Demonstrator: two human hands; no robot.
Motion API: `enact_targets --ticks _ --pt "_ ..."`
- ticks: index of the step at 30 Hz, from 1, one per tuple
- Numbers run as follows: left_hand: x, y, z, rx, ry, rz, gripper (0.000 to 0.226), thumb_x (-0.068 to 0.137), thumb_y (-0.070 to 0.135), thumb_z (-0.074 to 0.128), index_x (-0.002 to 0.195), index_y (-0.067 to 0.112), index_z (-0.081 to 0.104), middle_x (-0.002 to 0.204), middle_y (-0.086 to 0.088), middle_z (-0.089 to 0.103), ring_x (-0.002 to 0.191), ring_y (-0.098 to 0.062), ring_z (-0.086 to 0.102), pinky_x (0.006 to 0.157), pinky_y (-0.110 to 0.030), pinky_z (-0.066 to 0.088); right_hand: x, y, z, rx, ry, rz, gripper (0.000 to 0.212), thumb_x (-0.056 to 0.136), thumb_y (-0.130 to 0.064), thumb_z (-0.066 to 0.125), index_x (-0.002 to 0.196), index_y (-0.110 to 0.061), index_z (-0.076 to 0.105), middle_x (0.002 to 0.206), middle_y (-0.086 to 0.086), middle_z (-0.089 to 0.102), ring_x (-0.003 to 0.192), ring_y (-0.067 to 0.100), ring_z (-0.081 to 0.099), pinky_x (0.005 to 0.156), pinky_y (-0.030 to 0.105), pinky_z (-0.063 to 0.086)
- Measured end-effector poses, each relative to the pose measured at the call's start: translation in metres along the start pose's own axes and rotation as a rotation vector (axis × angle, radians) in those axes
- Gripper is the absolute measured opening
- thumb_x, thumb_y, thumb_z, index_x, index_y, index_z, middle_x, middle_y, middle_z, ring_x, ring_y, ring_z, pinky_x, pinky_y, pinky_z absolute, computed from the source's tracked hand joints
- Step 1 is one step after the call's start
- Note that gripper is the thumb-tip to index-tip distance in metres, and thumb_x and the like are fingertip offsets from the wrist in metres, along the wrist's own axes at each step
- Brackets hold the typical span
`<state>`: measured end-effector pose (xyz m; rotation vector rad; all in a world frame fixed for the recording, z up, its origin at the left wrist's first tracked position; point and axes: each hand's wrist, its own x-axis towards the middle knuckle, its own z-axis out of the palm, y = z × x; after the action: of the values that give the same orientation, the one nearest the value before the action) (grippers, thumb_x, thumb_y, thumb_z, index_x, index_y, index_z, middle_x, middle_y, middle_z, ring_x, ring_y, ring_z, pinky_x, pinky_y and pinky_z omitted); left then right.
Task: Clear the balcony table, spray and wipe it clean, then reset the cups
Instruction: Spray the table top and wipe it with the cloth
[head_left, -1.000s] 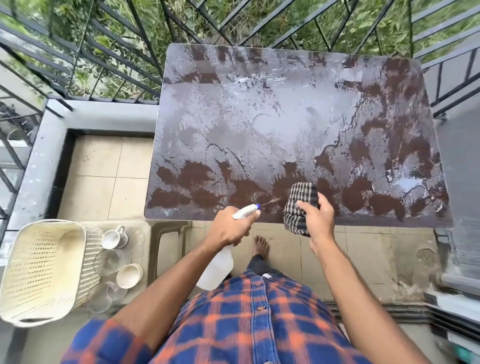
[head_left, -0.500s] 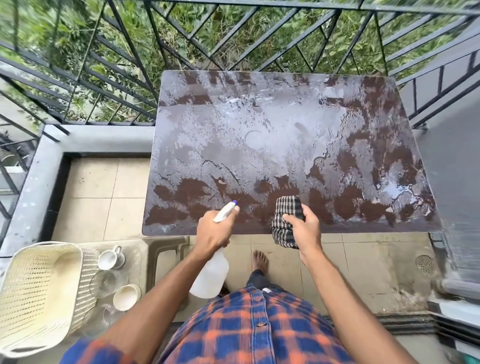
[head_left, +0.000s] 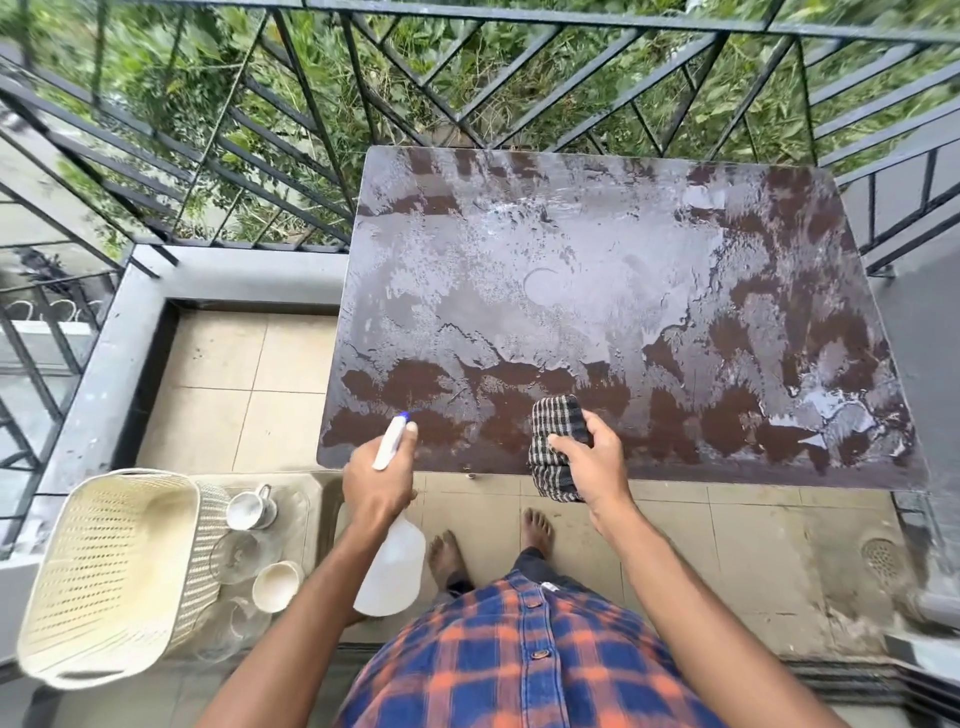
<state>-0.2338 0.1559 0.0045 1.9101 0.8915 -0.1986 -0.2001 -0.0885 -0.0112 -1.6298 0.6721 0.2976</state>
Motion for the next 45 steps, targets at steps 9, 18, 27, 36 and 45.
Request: enact_targets --ticks 9,18,27,36,45 --pt "0.022 -0.029 -0.050 -0.008 0.212 -0.062 0.070 0.076 0.084 0.050 0.070 0.018 0.073 0.064 -0.007 0.072 0.063 -0.037 0.070 0.070 -0.054 0.060 -0.012 -0.003 0.032 -0.077 -0.095 -0.008 0.036 0.082 -0.005 0.072 0.107 -0.031 0.069 0.100 -0.001 0.078 0.096 0.027 0.074 0.086 0.048 0.061" --pt "0.021 -0.009 -0.059 -0.095 0.144 -0.078 0.051 0.091 0.063 0.063 0.078 0.015 0.075 0.074 -0.007 0.076 0.048 -0.025 0.064 0.052 -0.037 0.055 -0.017 -0.007 0.053 -0.086 -0.139 -0.019 0.037 0.087 0.001 0.069 0.109 -0.028 0.065 0.099 -0.005 0.075 0.088 0.016 0.070 0.072 0.026 0.055" --pt "0.031 0.006 -0.031 -0.181 -0.116 -0.038 0.044 0.091 0.055 0.068 0.079 0.014 0.078 0.074 -0.004 0.078 0.056 -0.020 0.066 0.049 -0.028 0.052 -0.015 -0.017 0.063 -0.032 -0.085 -0.047 0.036 0.086 0.006 0.068 0.115 -0.015 0.067 0.099 0.006 0.075 0.080 0.018 0.069 0.067 0.024 0.058" --pt "0.019 0.046 0.001 -0.136 -0.266 0.062 0.047 0.094 0.046 0.068 0.064 0.009 0.069 0.057 -0.006 0.070 0.039 -0.015 0.054 0.043 -0.024 0.044 -0.006 -0.025 0.040 -0.012 0.024 -0.072 0.029 0.086 0.001 0.071 0.110 -0.016 0.069 0.097 0.007 0.077 0.087 0.026 0.073 0.081 0.043 0.060" --pt "0.024 0.085 0.042 -0.217 -0.367 -0.009 0.047 0.091 0.048 0.070 0.061 0.012 0.065 0.054 -0.008 0.063 0.047 -0.025 0.053 0.049 -0.034 0.046 0.027 -0.038 0.012 0.072 0.071 -0.041 0.027 0.086 0.001 0.070 0.105 -0.019 0.070 0.091 0.004 0.077 0.076 0.018 0.072 0.065 0.034 0.060"
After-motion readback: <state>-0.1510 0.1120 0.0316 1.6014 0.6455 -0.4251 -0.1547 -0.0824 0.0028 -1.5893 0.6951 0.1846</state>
